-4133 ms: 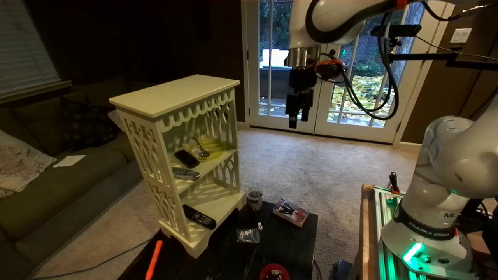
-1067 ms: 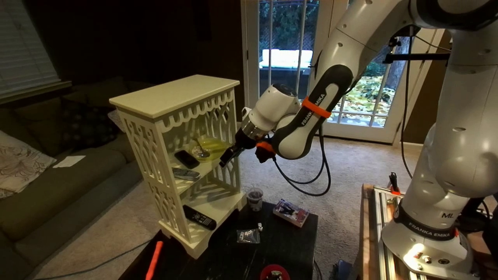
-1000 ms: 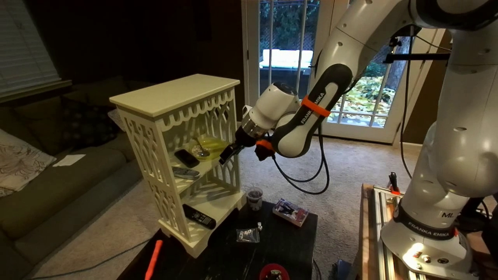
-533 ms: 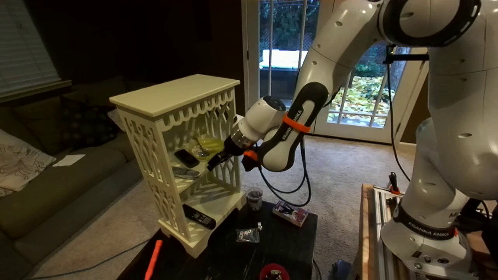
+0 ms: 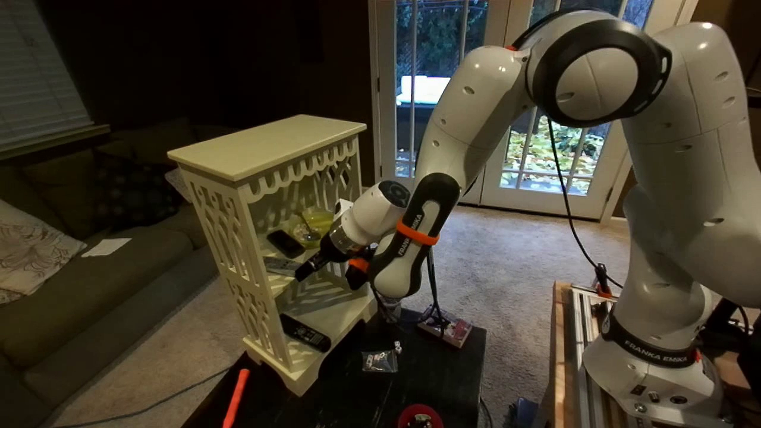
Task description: Remove the grey remote from the shelf
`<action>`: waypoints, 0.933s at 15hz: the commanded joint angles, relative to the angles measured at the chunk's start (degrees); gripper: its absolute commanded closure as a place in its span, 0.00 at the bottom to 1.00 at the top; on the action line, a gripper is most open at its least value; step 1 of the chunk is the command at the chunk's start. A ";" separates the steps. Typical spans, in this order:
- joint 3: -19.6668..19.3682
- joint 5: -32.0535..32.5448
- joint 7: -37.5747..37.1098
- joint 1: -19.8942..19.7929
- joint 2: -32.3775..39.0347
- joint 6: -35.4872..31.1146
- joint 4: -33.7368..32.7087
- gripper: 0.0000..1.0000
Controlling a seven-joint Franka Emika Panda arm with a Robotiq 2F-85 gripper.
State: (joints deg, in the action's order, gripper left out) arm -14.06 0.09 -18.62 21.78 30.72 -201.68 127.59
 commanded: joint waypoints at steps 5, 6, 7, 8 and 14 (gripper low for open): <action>9.12 -5.32 8.76 -8.25 6.06 -2.12 -8.09 0.00; 9.92 -5.40 9.12 -9.14 6.78 -2.34 -9.11 0.00; 10.19 -5.76 9.57 -9.61 7.45 -2.39 -10.08 0.00; 10.63 -5.82 9.86 -10.23 7.96 -2.34 -10.85 0.00; 12.31 -5.24 10.85 -12.47 11.10 -1.47 -14.46 0.26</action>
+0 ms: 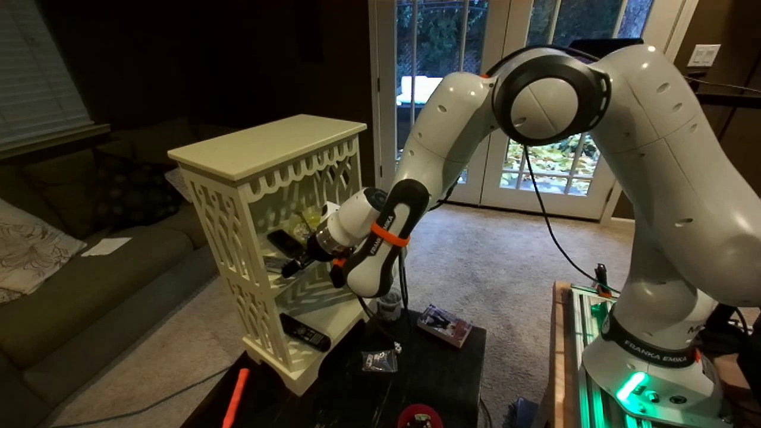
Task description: Remove the grey remote from the shelf
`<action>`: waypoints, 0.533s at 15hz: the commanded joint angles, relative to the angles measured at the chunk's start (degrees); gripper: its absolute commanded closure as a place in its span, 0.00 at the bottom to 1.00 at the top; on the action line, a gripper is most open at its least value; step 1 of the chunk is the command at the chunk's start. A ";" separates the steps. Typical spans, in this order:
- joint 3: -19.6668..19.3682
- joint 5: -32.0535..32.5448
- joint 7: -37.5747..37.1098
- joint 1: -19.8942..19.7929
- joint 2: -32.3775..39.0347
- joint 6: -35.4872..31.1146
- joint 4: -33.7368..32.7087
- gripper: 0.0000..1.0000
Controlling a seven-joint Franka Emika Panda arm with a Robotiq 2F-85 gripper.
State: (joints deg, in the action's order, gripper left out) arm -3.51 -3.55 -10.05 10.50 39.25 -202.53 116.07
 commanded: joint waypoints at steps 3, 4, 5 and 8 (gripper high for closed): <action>2.12 -1.56 2.67 -1.52 3.89 -0.70 -4.22 0.50; 2.14 -1.58 2.77 -1.54 4.19 -0.72 -4.55 0.56; 2.14 -1.58 2.82 -1.56 4.46 -0.68 -4.83 0.64; 1.99 -1.71 3.01 -1.31 4.47 -0.58 -4.94 0.80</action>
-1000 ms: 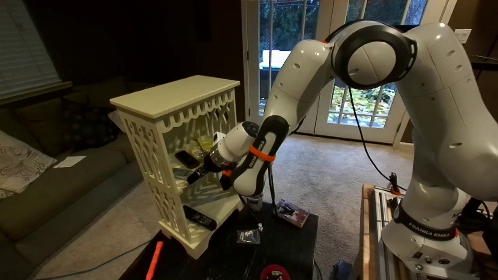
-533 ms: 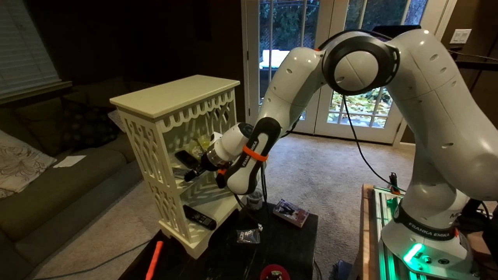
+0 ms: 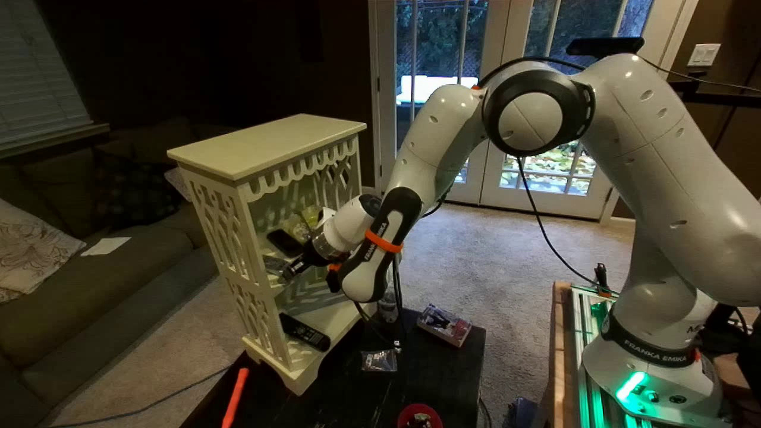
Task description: Remove the grey remote from the shelf
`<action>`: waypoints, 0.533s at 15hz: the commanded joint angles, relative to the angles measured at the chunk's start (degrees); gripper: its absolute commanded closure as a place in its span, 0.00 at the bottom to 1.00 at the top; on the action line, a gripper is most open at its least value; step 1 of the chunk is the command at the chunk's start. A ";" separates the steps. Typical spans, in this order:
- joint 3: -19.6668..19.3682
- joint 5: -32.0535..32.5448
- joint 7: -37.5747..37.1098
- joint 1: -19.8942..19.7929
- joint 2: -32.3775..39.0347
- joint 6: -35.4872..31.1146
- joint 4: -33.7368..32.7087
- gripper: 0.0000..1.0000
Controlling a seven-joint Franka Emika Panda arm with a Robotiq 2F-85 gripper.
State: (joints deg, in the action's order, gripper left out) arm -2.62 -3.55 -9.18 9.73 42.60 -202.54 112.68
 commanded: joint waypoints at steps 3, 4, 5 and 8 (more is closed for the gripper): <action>1.19 -1.50 2.57 -0.33 -1.09 -0.97 0.98 0.80; 2.51 -0.32 2.56 -1.37 -2.73 -1.08 2.72 0.80; 3.02 0.10 2.75 -1.72 -4.74 -1.05 5.18 0.80; 2.71 -1.33 3.12 -1.82 -9.72 -3.87 12.72 0.80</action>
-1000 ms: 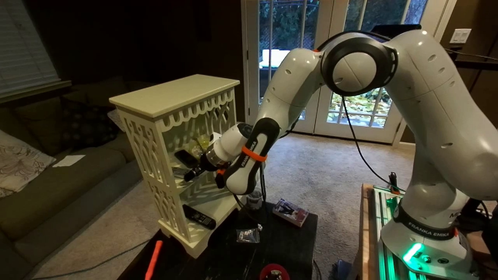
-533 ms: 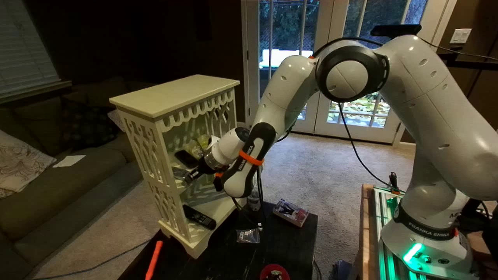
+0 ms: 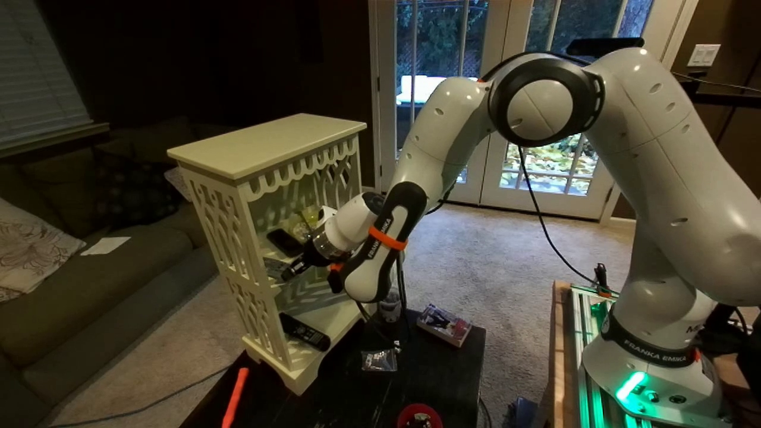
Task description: Remove the grey remote from the shelf
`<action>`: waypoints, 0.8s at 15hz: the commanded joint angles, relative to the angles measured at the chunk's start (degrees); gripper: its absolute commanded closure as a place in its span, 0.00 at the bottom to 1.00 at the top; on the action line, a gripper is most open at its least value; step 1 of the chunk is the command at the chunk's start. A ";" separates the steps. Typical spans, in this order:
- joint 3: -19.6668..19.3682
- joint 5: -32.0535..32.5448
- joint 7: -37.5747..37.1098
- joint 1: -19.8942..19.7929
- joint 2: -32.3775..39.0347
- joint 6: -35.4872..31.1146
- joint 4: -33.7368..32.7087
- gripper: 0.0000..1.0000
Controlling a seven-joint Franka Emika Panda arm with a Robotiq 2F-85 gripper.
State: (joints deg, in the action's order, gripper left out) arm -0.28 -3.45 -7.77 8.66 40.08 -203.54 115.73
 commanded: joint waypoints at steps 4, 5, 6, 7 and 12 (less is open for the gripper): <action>-2.55 -5.95 3.72 0.86 -15.16 -3.60 22.23 0.80; -2.30 -5.35 4.32 0.44 -17.47 -2.54 25.50 0.80; -0.88 -2.88 4.36 -1.06 -19.97 -0.99 28.67 0.80; -0.59 -2.43 4.73 -1.25 -22.23 -0.72 31.97 0.80; 2.66 0.43 4.35 -3.21 -31.43 10.25 42.54 0.80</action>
State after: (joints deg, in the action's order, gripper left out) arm 0.67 -4.90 -3.79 7.16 16.46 -202.35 151.61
